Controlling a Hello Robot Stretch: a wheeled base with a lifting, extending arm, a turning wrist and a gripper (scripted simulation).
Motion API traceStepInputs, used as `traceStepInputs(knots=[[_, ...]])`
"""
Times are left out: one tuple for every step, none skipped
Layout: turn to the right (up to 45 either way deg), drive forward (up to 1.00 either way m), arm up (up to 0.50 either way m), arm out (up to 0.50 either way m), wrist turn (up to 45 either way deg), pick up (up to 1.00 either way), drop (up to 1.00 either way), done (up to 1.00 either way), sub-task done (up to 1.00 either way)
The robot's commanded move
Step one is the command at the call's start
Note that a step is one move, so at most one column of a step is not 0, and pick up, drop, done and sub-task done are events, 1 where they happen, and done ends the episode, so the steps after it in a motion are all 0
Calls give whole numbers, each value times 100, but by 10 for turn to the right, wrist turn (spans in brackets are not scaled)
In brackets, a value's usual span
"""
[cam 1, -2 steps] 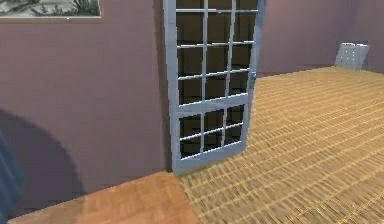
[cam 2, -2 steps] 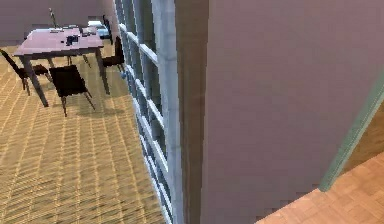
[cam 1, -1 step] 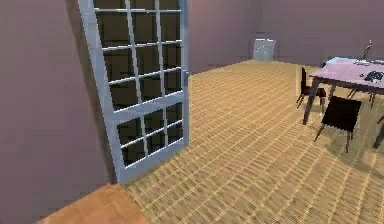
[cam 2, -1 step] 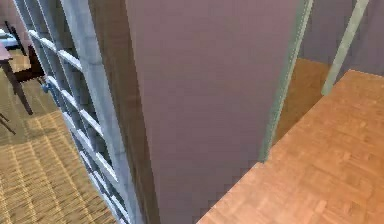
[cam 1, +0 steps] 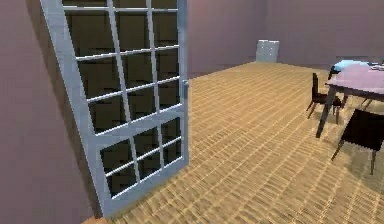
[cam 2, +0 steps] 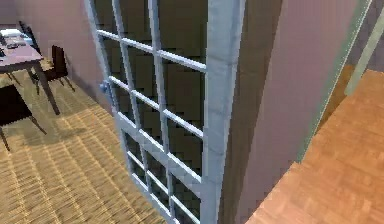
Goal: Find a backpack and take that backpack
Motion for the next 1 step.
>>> traceStepInputs(knots=[[180,0,0,0,0,0,0,0,0]])
